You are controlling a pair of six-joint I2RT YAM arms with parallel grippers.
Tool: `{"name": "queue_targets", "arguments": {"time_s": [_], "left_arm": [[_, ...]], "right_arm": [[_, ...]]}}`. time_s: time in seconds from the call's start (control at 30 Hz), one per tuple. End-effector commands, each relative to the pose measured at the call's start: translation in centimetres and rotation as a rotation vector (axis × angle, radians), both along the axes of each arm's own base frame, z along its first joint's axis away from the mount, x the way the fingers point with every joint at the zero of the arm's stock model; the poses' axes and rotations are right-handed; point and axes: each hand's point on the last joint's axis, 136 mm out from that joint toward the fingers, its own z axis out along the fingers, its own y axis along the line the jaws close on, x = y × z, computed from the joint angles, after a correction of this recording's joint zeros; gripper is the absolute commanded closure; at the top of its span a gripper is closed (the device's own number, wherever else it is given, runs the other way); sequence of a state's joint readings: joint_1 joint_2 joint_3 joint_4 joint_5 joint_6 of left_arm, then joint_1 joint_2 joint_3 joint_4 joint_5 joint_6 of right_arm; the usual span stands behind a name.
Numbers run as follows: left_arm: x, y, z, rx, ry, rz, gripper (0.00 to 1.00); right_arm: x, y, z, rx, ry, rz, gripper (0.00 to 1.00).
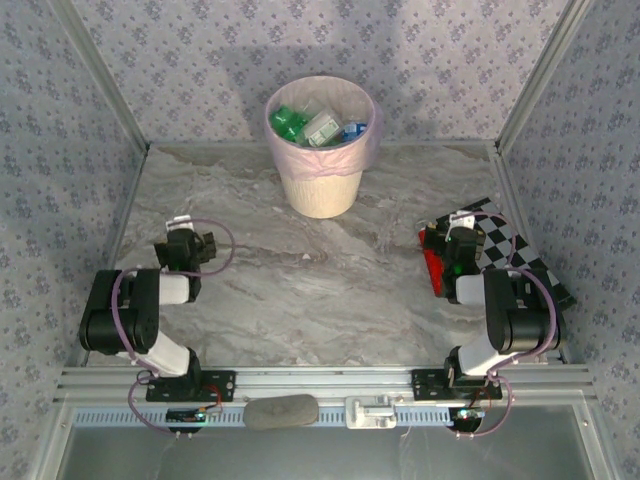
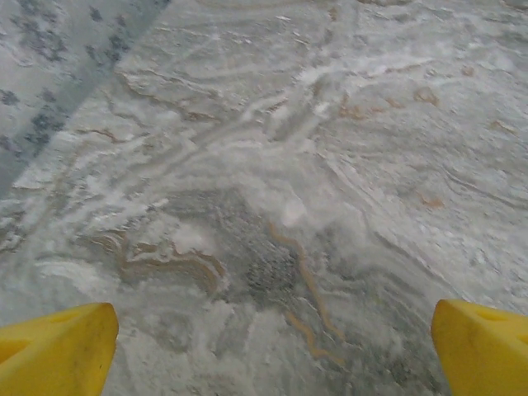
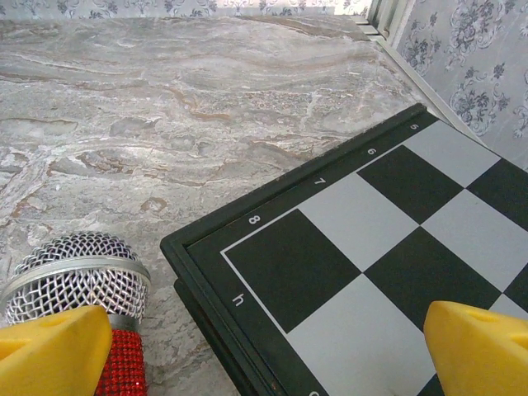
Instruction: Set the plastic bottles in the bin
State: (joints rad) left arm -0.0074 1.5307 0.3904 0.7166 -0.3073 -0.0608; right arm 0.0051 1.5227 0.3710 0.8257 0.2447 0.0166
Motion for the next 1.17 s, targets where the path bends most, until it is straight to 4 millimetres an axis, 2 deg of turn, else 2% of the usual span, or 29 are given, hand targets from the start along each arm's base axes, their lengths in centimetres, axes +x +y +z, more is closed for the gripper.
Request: {"name": "queue_targets", "arguments": {"time_s": [0.0,1.13], "left_arm": [[1.79,-1.45,2.68,-0.042,-0.129,-0.078,0.02],[1.79,-1.45,2.67,-0.042,-0.129,-0.078,0.0]], "right_arm": [[0.35,0.06,0.68,-0.01,-0.03,0.008,0.01],[0.37,0.25,0.65,-0.008,-0.028,0.019,0.01]]}}
